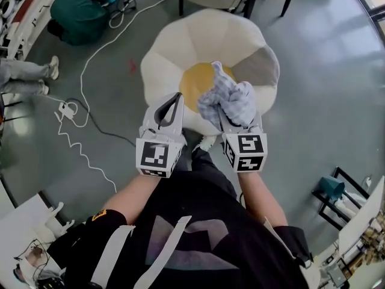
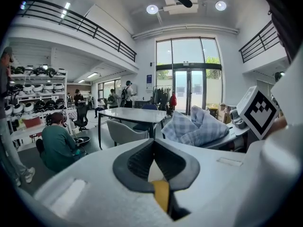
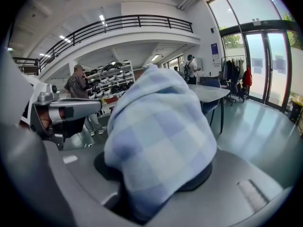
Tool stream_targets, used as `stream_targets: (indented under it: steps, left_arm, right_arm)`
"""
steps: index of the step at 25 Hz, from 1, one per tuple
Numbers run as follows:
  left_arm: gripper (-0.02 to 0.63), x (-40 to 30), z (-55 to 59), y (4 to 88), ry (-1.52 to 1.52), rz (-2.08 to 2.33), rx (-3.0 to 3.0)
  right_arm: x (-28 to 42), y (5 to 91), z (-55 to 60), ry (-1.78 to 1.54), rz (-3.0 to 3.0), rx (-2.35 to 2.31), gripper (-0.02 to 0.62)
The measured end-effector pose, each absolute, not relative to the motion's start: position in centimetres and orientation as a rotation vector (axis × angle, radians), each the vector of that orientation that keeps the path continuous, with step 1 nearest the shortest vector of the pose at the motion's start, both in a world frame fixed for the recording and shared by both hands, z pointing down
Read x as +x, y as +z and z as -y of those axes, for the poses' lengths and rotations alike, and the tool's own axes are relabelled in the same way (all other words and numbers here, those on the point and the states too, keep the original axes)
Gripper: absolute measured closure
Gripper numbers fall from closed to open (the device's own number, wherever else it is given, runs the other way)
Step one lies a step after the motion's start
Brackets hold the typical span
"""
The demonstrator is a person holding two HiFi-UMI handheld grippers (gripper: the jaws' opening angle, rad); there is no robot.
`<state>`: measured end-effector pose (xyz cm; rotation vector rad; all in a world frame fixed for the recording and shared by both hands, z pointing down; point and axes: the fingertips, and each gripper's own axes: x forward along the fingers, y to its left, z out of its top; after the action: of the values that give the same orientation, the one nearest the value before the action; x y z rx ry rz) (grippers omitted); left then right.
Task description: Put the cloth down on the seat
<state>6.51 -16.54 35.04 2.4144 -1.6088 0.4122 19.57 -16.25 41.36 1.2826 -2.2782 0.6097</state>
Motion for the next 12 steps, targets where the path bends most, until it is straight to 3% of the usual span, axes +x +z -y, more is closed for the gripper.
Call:
stream_targets:
  steps: [12]
  left_arm:
    - [0.607,6.9,18.0,40.9,0.457,1.575,2.377]
  right_arm:
    - [19.4,46.8,17.3,0.637,2.214,1.220,0.371]
